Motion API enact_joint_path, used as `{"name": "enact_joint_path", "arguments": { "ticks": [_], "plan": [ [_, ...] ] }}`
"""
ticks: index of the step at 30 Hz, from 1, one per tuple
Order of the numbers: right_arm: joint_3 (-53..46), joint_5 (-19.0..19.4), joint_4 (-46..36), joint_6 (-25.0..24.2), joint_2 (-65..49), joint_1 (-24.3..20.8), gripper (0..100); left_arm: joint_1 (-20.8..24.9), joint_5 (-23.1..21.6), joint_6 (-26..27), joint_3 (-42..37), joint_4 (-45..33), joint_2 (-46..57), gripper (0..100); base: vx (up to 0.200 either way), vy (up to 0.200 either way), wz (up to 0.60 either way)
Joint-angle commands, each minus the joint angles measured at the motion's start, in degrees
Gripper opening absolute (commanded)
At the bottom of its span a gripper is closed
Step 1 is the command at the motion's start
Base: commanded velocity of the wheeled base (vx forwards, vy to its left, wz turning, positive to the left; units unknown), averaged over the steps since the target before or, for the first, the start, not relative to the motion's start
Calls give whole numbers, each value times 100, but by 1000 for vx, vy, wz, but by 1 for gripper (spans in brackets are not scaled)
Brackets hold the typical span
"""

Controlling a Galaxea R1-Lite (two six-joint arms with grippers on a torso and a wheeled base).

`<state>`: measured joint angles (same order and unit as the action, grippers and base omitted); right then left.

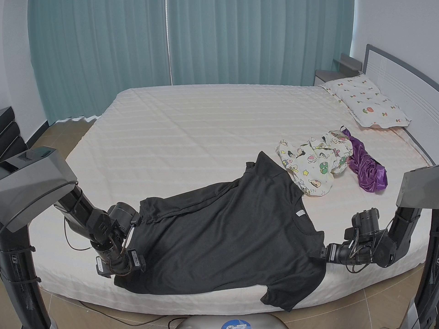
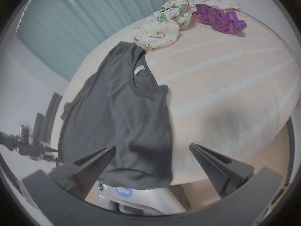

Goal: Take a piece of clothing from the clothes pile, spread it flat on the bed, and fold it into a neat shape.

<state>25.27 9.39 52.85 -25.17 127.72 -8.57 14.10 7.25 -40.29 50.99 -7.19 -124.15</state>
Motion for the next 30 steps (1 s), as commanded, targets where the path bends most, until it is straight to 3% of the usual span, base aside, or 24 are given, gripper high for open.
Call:
{"name": "enact_joint_path", "arguments": {
  "ticks": [1, 2, 5, 8, 17, 22, 30],
  "plan": [
    [74, 81, 217, -242, -10, -110, 100, -83, -233, -155, 165, 148, 198, 100, 0, 0, 0],
    [13, 169, 780, -717, -28, -180, 100, -242, -945, -181, 183, 456, 453, 100, 0, 0, 0],
    [-13, 169, 973, -884, -19, -180, 100, -373, -1332, -339, 227, 623, 532, 100, 0, 0, 0],
    [-13, 169, 1008, -972, 7, -180, 100, -540, -1683, -946, 411, 983, 558, 100, 0, 0, 0],
    [31, 169, 1017, -1025, 104, -189, 100, -795, -1903, -1587, 403, 1800, 541, 100, 22, 0, 0],
    [39, 160, 1026, -1051, 192, -294, 100, -857, -1929, -1614, 420, 1800, 523, 100, 200, 0, 0],
    [31, 160, 1017, -1042, 218, -294, 100, -857, -1903, -1614, 482, 1809, 488, 100, 0, 0, 0]
  ]
}}
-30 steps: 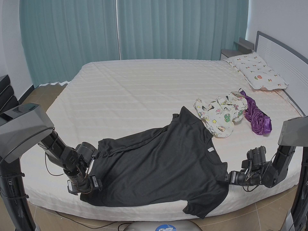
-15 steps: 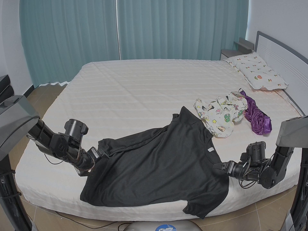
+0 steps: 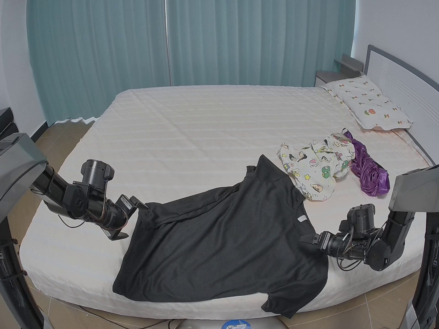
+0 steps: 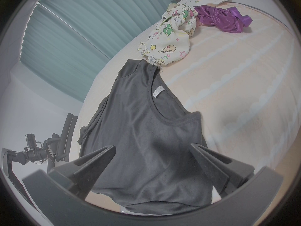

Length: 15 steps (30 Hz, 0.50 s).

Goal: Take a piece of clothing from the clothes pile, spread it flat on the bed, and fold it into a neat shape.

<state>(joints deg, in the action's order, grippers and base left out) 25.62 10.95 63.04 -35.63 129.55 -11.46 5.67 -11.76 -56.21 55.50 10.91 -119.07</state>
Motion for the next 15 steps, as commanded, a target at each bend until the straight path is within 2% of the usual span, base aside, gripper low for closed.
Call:
{"name": "enact_joint_path", "arguments": {
  "ticks": [1, 4, 15],
  "plan": [
    [-5, 4, -2, 4, 35, -14, 100, -13, -1, -30, 48, -10, -11, 100, 0, 0, 0],
    [-5, 4, -2, 4, 44, -23, 100, -22, -1, -30, 39, -10, -11, 100, 0, 0, 0],
    [4, 4, -2, -5, 70, -23, 100, -66, -10, -30, 48, -1, -38, 100, 0, 200, 0]
  ]
}}
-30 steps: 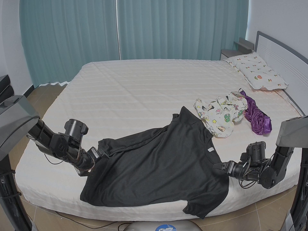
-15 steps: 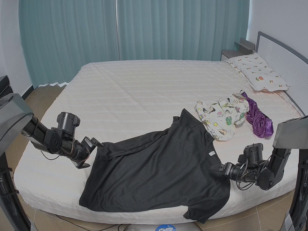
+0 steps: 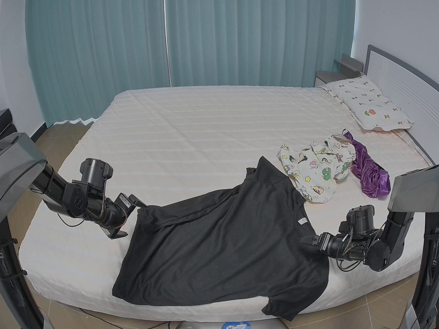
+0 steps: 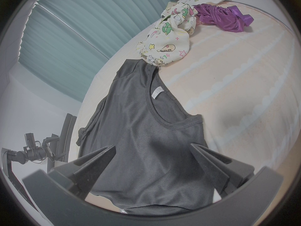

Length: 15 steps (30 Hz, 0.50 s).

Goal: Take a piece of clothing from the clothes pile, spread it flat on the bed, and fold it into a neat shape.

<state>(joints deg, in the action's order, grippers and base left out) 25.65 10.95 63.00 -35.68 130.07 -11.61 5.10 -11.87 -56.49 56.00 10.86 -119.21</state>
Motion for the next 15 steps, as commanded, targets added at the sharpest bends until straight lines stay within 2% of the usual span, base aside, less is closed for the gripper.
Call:
{"name": "enact_joint_path", "arguments": {
  "ticks": [1, 9, 12, 15],
  "plan": [
    [2, 4, 2, 0, 18, -8, 100, -9, 1, -2, -2, 4, -23, 100, 0, 200, 0],
    [19, 4, 10, 0, 18, -8, 100, -61, 27, -169, -2, 12, -32, 100, 0, 0, 0],
    [28, 4, 10, -9, 18, -17, 100, 167, 98, -380, 60, 135, -102, 100, 0, 0, 0],
    [28, 4, 10, -9, 27, -52, 100, 378, 388, -512, 306, 461, -384, 100, 0, 0, 0]
  ]
}}
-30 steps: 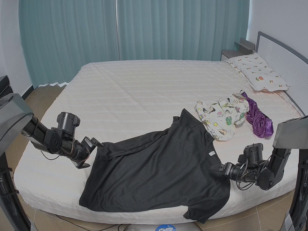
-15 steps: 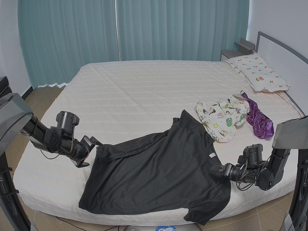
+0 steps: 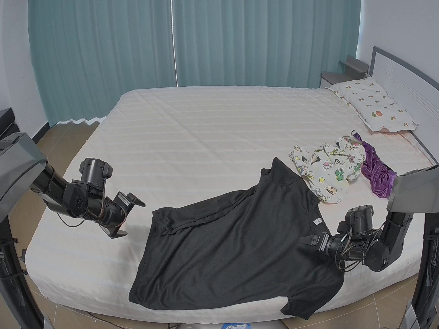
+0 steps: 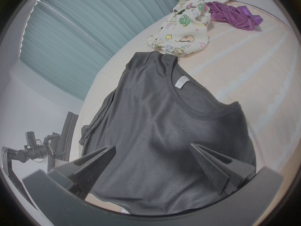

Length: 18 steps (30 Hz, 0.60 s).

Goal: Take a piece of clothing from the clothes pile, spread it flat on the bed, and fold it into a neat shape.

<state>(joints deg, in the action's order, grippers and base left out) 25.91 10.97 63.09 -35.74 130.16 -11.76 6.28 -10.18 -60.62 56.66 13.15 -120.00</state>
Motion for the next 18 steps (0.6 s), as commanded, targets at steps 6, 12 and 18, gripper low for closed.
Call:
{"name": "enact_joint_path", "arguments": {
  "ticks": [6, 12, 18],
  "plan": [
    [2, 1, 2, -12, 53, -54, 100, 787, 983, -99, 1101, 170, -911, 100, 0, 0, 0],
    [2, -16, 2, -12, 89, -72, 100, 954, 1238, 68, 1954, -138, -1675, 100, 0, 0, 0],
    [2, -25, 11, -3, 97, -72, 100, 963, 1493, 200, 2024, -287, -1913, 100, 0, 0, 0]
  ]
}}
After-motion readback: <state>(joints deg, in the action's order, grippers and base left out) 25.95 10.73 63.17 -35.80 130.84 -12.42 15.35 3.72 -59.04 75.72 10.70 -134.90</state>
